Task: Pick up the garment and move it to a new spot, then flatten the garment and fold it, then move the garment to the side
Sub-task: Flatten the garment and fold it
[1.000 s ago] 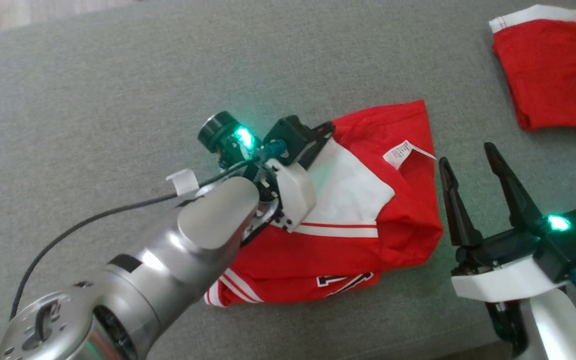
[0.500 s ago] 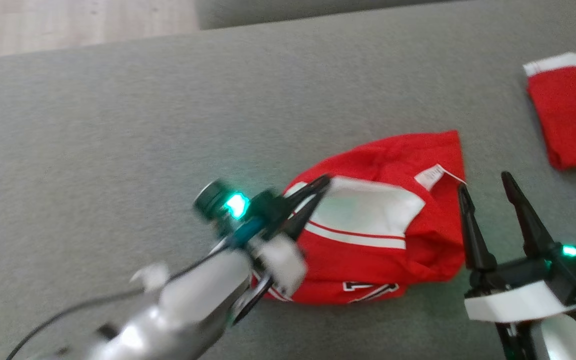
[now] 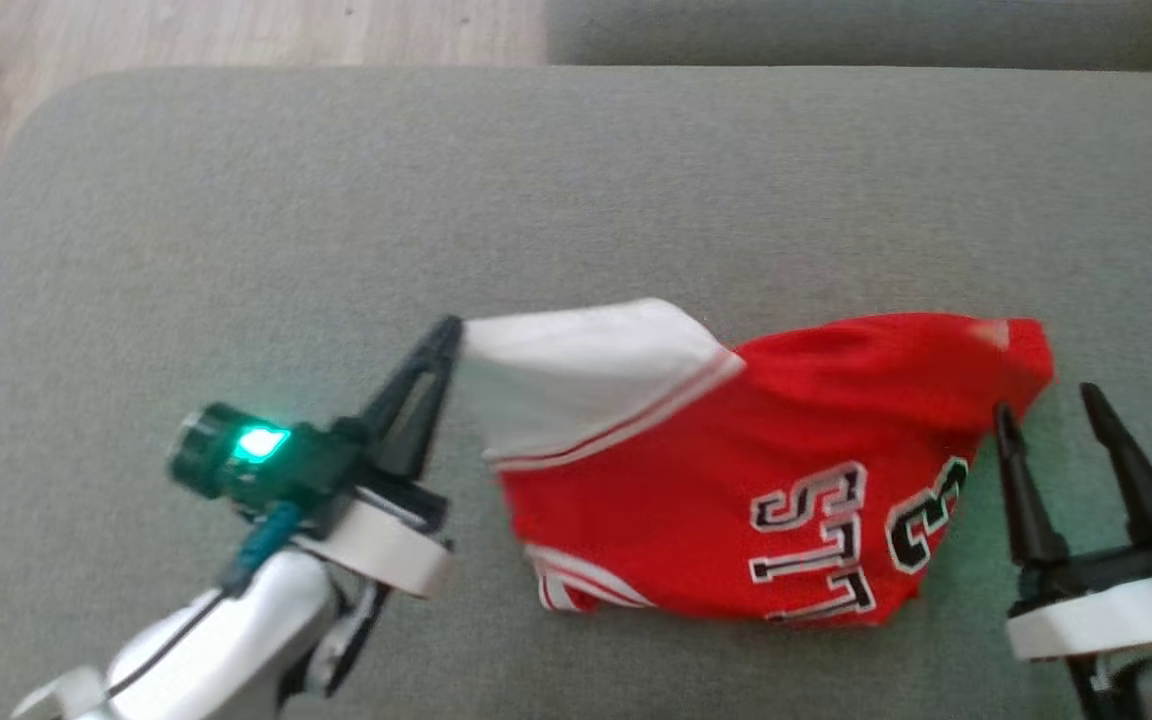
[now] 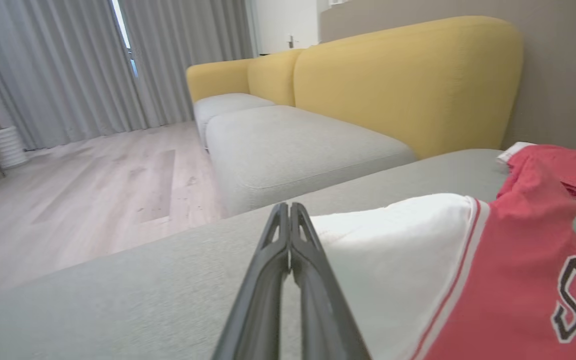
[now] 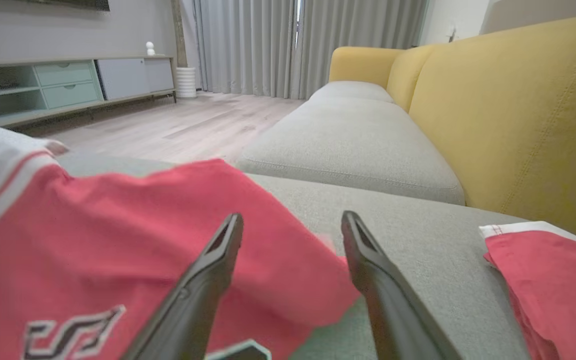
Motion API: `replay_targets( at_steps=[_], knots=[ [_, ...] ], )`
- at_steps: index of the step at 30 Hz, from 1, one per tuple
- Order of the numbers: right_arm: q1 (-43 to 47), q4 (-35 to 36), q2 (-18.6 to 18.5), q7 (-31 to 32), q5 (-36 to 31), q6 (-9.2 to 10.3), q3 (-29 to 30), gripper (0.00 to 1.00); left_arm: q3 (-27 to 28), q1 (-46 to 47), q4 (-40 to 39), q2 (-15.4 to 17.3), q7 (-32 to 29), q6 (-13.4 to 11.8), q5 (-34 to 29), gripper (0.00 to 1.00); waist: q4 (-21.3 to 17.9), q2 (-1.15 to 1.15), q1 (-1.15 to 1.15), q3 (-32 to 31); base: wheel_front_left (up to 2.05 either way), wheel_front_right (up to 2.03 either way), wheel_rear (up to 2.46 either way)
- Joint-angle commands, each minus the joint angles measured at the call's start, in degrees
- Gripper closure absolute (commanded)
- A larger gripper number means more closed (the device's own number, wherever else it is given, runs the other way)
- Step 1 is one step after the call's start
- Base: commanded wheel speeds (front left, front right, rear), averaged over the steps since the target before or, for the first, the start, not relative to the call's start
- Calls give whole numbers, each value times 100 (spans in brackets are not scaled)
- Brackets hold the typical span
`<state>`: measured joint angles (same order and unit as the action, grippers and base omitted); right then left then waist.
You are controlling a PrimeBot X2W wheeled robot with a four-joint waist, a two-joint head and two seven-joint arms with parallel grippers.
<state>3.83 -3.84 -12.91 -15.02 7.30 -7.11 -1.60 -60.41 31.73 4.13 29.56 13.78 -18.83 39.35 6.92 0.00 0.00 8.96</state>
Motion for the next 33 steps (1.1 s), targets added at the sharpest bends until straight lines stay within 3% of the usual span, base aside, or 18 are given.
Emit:
replay_targets(
  at_steps=[1, 17, 24, 31, 32, 33],
  knots=[
    [-251, -45, -292, 2, 101, -37, -55, 0, 439, 55, -372, 394, 82, -173, -9, 100, 107, 0, 0, 73, 0, 0, 0],
    [-630, -780, -773, 2, 591, -37, -368, 0, 1328, -780, -771, 1532, 111, -885, 290, 100, 337, 0, 0, 190, 0, 0, 0],
    [-1824, -1632, -1176, 146, 1268, -37, -923, 0, 1439, -665, -643, 1591, 109, -904, 217, 100, 500, 0, 0, 508, 0, 0, 0],
    [-2917, -2827, -1520, 1177, 2131, -37, -1893, 0, 1313, -212, -426, 1308, 36, -718, 75, 100, 773, 0, 0, 733, 0, 0, 0],
    [-2996, -2934, -1550, 1356, 2308, -37, -2086, 5, 1285, -138, -395, 1262, 24, -675, 51, 100, 800, 0, 0, 746, 0, 0, 0],
    [-3067, -2996, -1585, 1505, 2483, -37, -2274, 36, 1264, -68, -365, 1218, 19, -636, 31, 100, 816, 0, 0, 756, 0, 0, 0]
  ],
)
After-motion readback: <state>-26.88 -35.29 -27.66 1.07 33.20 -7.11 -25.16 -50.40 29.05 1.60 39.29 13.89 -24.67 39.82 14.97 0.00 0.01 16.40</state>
